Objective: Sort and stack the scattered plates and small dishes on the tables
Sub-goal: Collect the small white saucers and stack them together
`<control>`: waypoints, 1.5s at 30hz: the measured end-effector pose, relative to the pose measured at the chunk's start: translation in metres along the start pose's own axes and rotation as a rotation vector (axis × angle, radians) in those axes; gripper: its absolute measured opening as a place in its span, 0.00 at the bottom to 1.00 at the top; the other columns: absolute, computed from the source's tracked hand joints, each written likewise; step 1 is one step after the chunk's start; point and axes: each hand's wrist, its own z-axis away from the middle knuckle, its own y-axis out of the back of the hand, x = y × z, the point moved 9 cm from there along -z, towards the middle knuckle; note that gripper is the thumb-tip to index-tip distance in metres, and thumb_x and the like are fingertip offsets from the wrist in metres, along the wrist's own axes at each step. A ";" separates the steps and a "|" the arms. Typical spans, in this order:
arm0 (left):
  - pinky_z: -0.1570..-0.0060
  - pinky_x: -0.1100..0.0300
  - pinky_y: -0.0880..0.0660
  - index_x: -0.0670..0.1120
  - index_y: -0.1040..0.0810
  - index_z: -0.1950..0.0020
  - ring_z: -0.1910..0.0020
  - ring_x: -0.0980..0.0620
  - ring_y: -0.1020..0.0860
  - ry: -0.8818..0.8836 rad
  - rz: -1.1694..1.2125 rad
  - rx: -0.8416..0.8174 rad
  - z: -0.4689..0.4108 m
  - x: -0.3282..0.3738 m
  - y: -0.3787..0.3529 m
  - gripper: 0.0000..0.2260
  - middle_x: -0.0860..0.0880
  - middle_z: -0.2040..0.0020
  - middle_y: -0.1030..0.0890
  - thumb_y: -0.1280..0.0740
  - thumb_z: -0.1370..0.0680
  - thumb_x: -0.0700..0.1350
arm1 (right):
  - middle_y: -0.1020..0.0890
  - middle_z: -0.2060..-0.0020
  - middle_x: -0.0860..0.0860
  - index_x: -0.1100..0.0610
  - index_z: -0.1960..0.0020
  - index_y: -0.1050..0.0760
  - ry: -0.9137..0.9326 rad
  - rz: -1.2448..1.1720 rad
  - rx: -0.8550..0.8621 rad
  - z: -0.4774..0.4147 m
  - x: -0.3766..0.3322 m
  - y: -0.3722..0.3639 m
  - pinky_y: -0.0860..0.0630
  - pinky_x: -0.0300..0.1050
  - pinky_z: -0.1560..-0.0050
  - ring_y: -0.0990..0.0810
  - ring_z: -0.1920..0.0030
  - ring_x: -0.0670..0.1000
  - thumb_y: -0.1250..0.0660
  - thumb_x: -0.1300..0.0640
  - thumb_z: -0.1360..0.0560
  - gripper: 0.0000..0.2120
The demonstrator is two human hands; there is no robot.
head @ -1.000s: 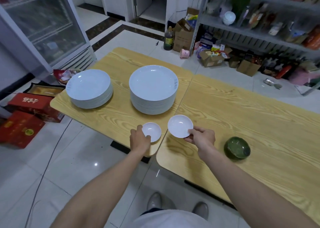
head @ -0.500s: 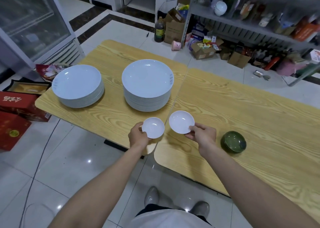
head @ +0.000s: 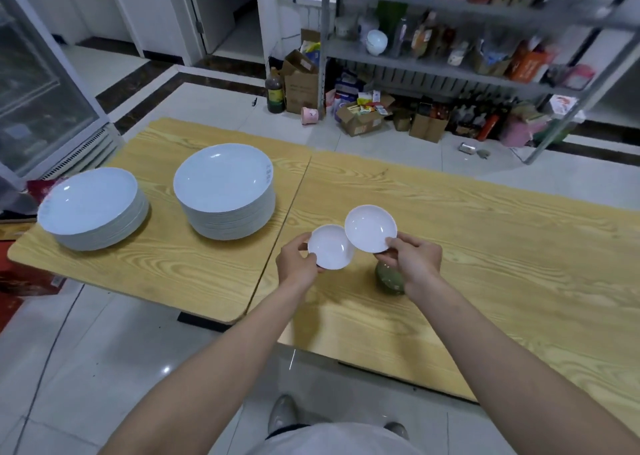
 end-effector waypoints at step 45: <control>0.54 0.46 0.17 0.40 0.22 0.35 0.49 0.42 0.17 0.243 0.005 -0.218 0.065 -0.099 -0.319 0.17 0.41 0.42 0.19 0.37 0.22 0.29 | 0.16 0.55 0.58 0.63 0.47 0.18 -0.196 0.054 0.216 -0.113 0.043 0.271 0.17 0.43 0.64 0.15 0.60 0.58 0.29 0.70 0.28 0.11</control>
